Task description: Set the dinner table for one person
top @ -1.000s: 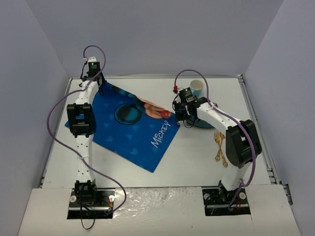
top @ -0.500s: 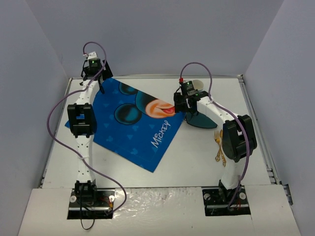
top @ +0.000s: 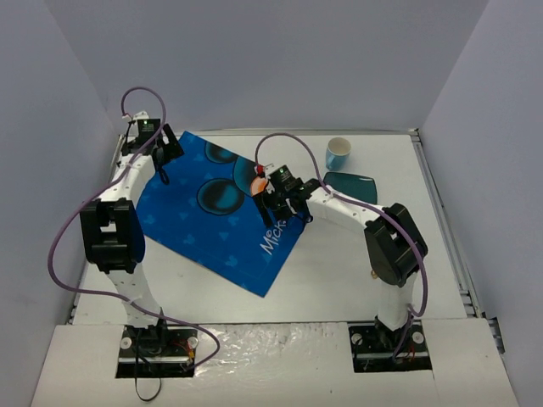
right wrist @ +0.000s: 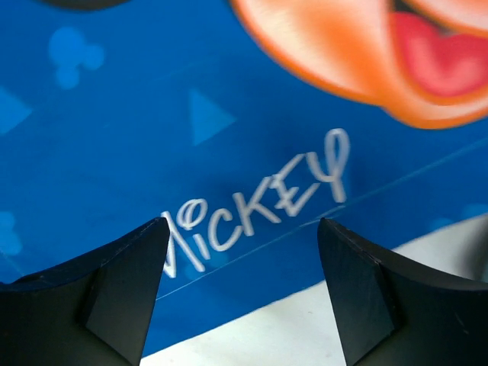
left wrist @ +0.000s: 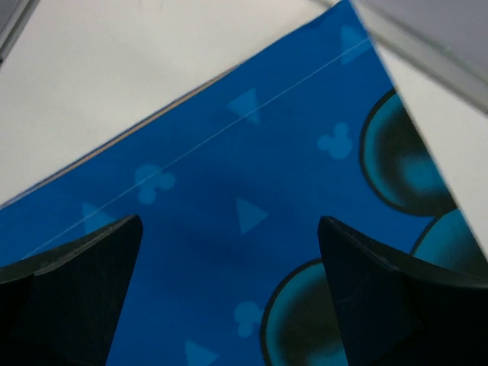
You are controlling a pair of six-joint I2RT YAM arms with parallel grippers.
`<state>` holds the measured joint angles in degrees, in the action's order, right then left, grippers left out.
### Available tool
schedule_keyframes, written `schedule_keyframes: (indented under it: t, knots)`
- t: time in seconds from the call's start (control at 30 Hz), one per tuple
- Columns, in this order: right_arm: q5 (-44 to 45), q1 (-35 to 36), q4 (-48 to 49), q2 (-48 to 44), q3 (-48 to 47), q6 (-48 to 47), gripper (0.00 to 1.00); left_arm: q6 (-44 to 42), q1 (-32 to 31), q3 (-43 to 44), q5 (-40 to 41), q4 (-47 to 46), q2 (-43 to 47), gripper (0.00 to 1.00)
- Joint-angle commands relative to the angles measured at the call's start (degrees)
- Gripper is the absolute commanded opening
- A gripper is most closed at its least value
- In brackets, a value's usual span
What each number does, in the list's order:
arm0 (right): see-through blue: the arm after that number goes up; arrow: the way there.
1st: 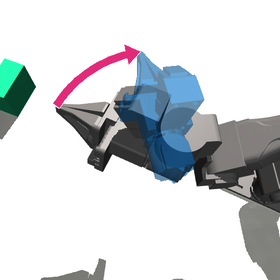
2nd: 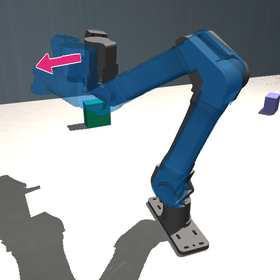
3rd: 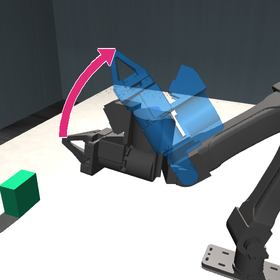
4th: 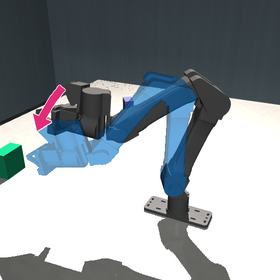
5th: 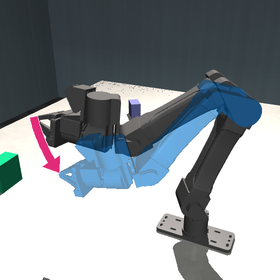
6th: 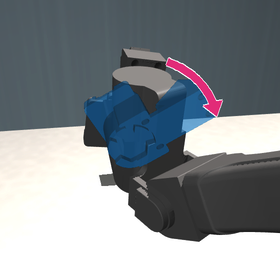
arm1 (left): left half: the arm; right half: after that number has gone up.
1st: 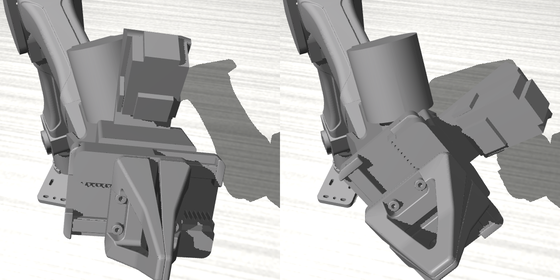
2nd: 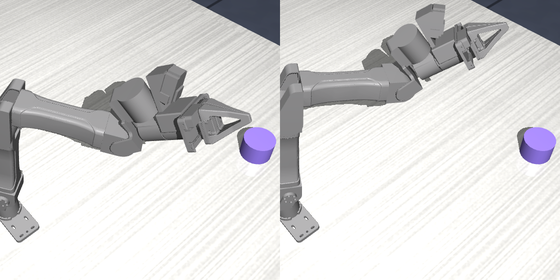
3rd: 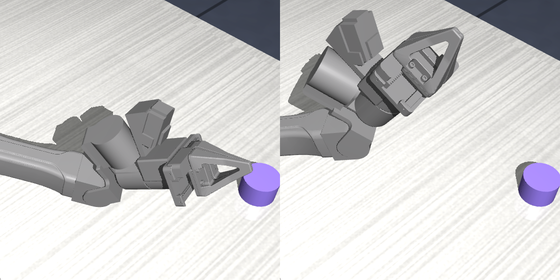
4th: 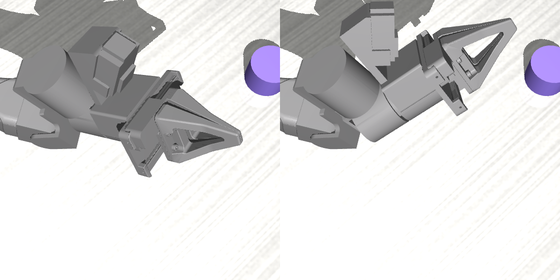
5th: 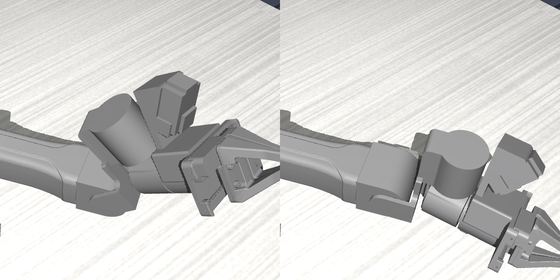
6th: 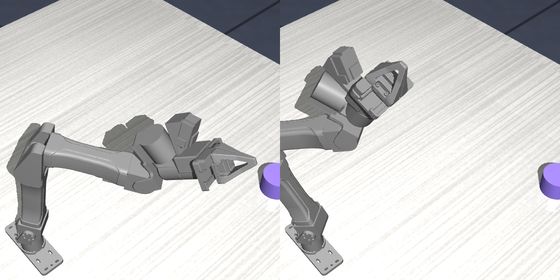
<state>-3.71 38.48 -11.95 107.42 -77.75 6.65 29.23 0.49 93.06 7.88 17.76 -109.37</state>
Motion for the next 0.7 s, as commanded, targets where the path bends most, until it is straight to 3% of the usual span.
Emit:
schedule_keyframes:
  t: [0.0, 0.3, 0.67]
  knots:
    - [-1.8, 1.4, 5.8, 1.2, 2.2, -1.3, 0.77, 0.7, 0.8, -7.6, 3.1, -0.2, 2.3, 0.97]
    - [-0.8, 6.8, 8.5, 3.2, 8.4, 0.2, 0.80, 0.5, 4.5, -14.4, 2.5, 2.1, 0.2, 0.97]
    - [-0.1, 12.8, 7.8, -1.2, 16.6, 8.6, 0.81, -1.4, 7.3, -17.4, 3.7, 6.2, -0.9, 0.96]
